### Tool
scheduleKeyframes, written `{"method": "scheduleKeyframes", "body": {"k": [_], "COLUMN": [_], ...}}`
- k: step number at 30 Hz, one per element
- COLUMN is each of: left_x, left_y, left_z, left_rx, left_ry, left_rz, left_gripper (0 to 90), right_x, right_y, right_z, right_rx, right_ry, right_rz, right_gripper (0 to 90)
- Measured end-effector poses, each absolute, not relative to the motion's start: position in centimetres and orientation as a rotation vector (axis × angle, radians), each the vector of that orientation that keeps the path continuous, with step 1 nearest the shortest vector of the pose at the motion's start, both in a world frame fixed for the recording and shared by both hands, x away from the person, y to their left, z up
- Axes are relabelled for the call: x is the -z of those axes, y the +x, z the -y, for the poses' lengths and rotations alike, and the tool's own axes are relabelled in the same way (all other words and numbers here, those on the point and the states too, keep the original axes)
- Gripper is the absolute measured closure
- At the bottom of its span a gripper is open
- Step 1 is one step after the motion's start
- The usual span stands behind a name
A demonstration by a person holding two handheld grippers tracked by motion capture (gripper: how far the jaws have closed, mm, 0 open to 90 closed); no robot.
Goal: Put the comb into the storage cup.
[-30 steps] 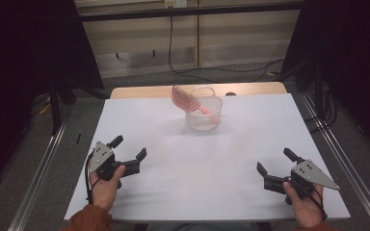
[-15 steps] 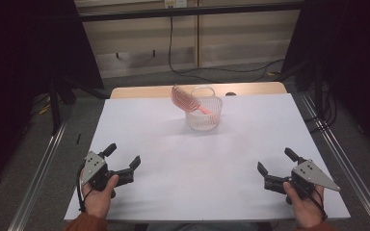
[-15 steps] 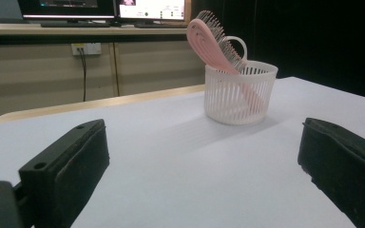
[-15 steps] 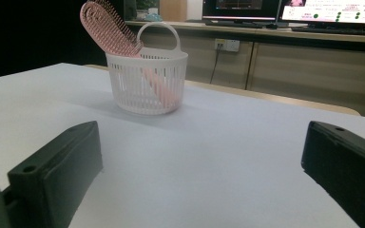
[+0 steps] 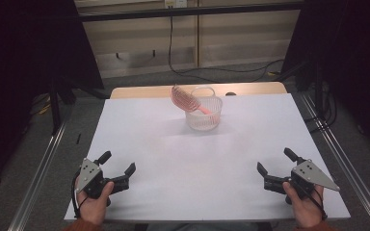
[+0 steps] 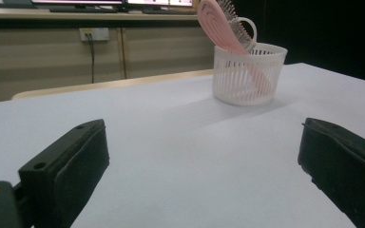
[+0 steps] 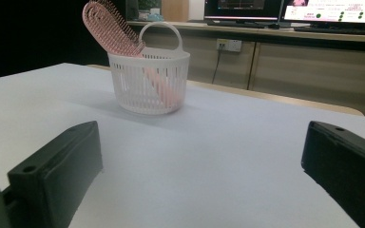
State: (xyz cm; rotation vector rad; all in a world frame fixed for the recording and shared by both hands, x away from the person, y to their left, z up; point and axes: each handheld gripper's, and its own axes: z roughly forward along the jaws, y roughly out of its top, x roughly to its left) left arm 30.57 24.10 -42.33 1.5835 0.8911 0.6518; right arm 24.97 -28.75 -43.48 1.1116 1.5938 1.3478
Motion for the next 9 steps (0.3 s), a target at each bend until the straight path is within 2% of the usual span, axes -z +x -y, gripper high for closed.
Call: {"method": "scheduleKeyframes", "body": {"k": [9], "left_x": [41.69], "left_y": [30.79], "left_z": [-24.28], "left_rx": [-0.669], "left_ry": [1.554], "left_rz": [-0.874], "left_gripper": [3.0], "right_x": [43.55], "right_y": [25.06], "right_z": [28.63], "right_rx": [-1.339], "right_ry": [1.112], "right_rz": [-1.603], "right_gripper": [0.0]}}
